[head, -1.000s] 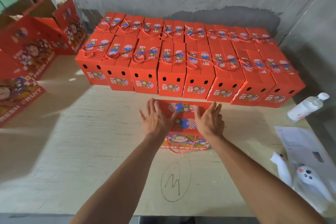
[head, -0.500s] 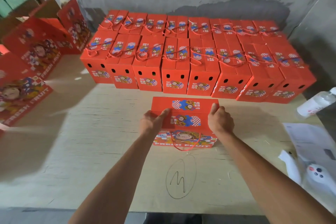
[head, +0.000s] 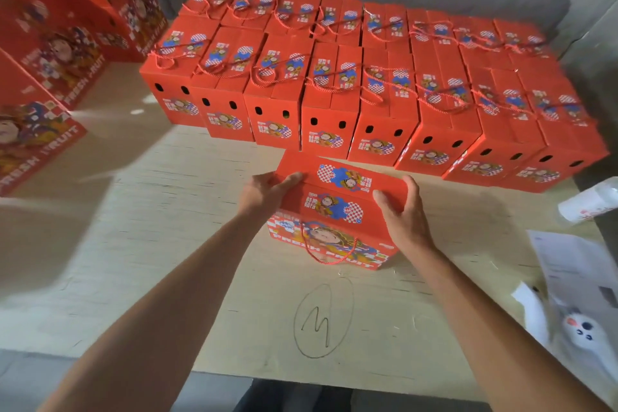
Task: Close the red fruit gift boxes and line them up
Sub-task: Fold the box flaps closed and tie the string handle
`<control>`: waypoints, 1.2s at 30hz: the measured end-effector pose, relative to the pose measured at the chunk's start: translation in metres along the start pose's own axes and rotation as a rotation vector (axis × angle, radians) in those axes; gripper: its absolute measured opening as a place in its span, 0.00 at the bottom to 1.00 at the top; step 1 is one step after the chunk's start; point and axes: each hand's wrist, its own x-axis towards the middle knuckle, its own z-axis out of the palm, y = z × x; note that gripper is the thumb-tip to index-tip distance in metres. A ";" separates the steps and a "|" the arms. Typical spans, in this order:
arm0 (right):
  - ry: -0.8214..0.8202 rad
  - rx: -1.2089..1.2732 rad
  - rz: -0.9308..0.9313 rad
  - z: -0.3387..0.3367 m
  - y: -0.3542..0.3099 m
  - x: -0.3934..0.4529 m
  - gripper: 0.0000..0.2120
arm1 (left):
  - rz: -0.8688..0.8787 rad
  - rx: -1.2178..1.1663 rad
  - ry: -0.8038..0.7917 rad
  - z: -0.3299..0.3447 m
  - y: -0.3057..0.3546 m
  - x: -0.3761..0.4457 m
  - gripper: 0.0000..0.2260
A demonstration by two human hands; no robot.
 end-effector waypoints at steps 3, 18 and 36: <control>0.116 -0.046 0.023 0.008 -0.002 -0.015 0.34 | 0.054 0.027 0.049 -0.013 0.009 0.016 0.29; -0.162 -0.161 0.017 0.080 -0.056 -0.118 0.29 | -0.129 -0.178 0.202 -0.046 -0.035 -0.013 0.30; -0.374 0.506 -0.124 0.112 -0.172 -0.098 0.06 | 0.232 -0.272 0.162 -0.099 0.031 -0.083 0.15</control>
